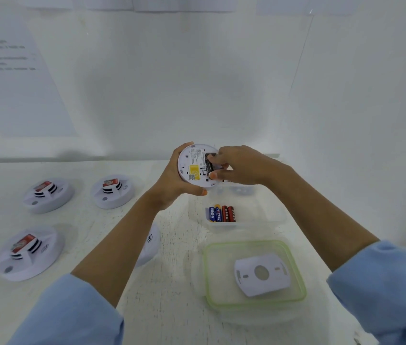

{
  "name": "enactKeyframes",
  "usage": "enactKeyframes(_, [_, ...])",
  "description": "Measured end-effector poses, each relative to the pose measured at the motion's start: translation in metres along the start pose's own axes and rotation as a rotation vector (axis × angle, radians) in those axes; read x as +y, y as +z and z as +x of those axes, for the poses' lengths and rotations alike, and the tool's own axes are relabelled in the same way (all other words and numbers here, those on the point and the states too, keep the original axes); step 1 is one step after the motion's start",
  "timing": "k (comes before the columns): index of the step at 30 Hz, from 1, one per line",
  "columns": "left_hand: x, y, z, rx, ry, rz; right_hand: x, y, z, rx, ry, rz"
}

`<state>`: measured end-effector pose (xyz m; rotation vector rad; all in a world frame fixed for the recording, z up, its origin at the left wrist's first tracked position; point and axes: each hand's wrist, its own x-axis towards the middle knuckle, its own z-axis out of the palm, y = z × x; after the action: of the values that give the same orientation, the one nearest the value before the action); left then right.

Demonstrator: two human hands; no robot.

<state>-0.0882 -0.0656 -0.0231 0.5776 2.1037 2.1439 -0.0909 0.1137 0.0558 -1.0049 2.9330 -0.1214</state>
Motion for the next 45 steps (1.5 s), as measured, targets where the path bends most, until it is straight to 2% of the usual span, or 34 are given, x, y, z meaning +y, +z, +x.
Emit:
enactKeyframes(5, [0.004,0.001,0.002,-0.021,0.0,-0.026,0.011,0.005,0.006,0.2,0.069,0.162])
enactKeyframes(10, [0.005,0.003,0.006,-0.006,0.011,-0.063,0.019,0.011,0.015,0.399,0.122,0.574])
enactKeyframes(15, [0.002,-0.006,0.011,0.024,0.014,-0.022,0.025,0.023,0.025,0.431,0.107,0.844])
enactKeyframes(17, [0.0,-0.014,0.012,0.04,0.003,0.002,0.035,0.028,0.03,0.475,0.19,1.006])
enactKeyframes(19, [-0.003,-0.021,0.012,0.059,-0.009,0.017,0.048,0.035,0.039,0.413,0.302,0.944])
enactKeyframes(22, [-0.008,-0.029,0.015,0.073,-0.013,0.022,0.058,0.05,0.056,0.089,0.378,0.569])
enactKeyframes(24, [-0.011,-0.031,0.017,0.074,-0.015,0.018,0.057,0.061,0.069,-0.056,0.382,0.418])
enactKeyframes(28, [-0.015,-0.033,0.022,0.06,-0.016,0.022,0.055,0.077,0.09,-0.184,0.337,0.275])
enactKeyframes(32, [-0.015,-0.035,0.024,0.064,-0.019,0.02,0.053,0.079,0.093,-0.174,0.314,0.245])
enactKeyframes(35, [-0.015,-0.037,0.023,0.058,-0.027,0.022,0.053,0.071,0.088,-0.129,0.263,0.361])
enactKeyframes(39, [-0.013,-0.037,0.02,0.054,-0.042,0.007,0.063,0.043,0.067,0.171,0.331,0.858])
enactKeyframes(41, [-0.012,-0.035,0.019,0.045,-0.04,0.013,0.063,0.028,0.056,0.299,0.285,1.045])
enactKeyframes(43, [-0.011,-0.032,0.017,0.033,-0.036,0.013,0.056,0.016,0.048,0.348,0.209,1.067])
enactKeyframes(45, [-0.009,-0.027,0.015,0.02,-0.034,0.0,0.047,0.01,0.043,0.337,0.143,0.967])
